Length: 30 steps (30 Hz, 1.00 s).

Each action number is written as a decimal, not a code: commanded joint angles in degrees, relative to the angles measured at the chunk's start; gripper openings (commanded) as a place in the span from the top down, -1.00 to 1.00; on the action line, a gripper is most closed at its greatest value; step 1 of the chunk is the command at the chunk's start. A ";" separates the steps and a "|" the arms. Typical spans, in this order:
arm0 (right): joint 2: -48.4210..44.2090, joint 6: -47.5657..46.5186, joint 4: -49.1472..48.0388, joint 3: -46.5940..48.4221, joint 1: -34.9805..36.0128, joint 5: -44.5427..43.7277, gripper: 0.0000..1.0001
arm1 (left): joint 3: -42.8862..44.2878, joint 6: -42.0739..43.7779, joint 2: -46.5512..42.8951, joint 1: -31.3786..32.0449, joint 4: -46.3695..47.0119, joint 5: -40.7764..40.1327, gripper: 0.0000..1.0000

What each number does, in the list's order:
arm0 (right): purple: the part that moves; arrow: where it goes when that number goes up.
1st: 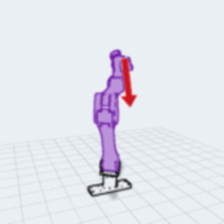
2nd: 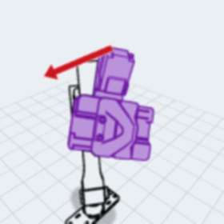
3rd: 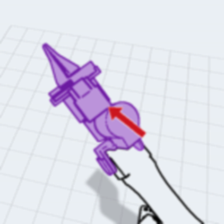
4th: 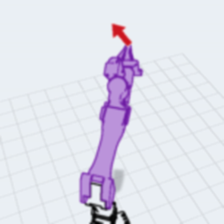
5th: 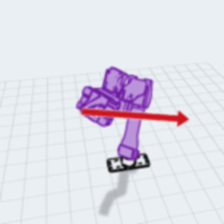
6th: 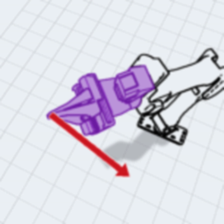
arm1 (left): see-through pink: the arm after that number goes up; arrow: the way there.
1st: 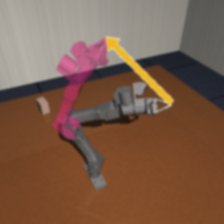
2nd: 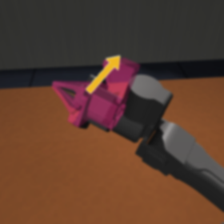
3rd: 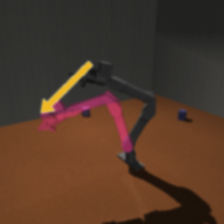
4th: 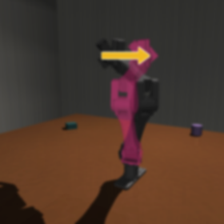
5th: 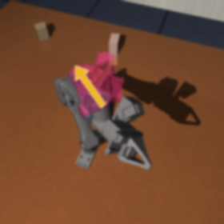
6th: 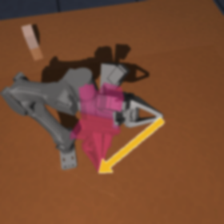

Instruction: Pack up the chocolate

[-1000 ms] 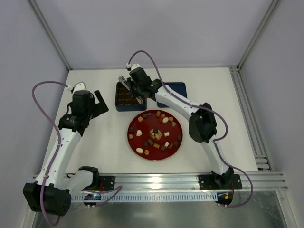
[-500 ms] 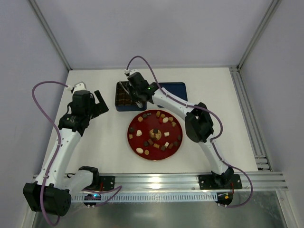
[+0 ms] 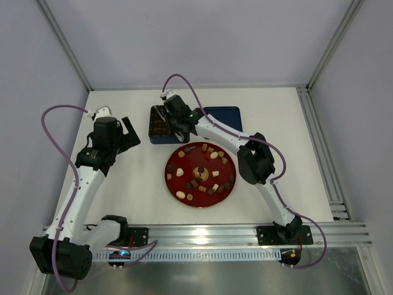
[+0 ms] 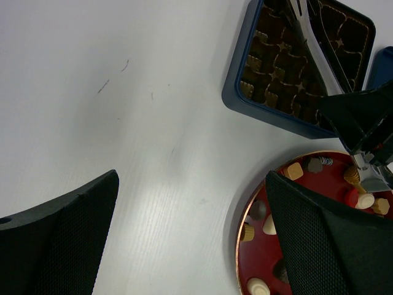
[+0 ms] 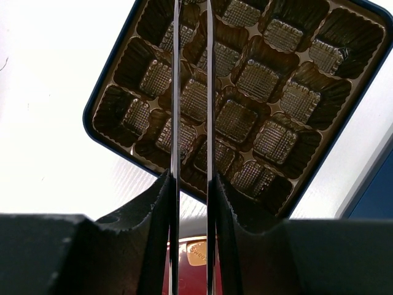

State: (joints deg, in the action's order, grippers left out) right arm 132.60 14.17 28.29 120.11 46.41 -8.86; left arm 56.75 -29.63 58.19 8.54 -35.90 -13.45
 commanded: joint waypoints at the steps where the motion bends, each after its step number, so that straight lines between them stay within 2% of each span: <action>1: -1.20 -0.90 -2.01 2.84 0.43 -1.25 0.33 | 0.20 -0.25 -1.24 -0.36 0.57 0.27 -1.00; 4: -1.29 -0.90 -2.02 3.37 0.34 -1.33 0.26 | 0.20 -0.26 -1.24 -0.36 0.57 0.27 -1.00; 17: -1.99 -1.34 -1.75 5.83 0.34 -2.38 0.23 | 0.20 -0.08 -1.15 -0.27 0.57 0.45 -0.99; 25: -9.44 -1.17 0.88 3.03 0.08 -5.64 0.22 | 0.11 -0.08 -1.15 -0.36 0.66 0.36 -0.99; 30: -17.01 0.32 2.46 -4.53 -0.62 -6.96 0.23 | 0.11 -0.08 -1.07 -0.36 0.66 0.53 -0.99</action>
State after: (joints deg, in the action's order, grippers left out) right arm 125.03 13.72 30.83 117.56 46.26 -13.30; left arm 56.75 -29.61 58.19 8.54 -35.90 -13.10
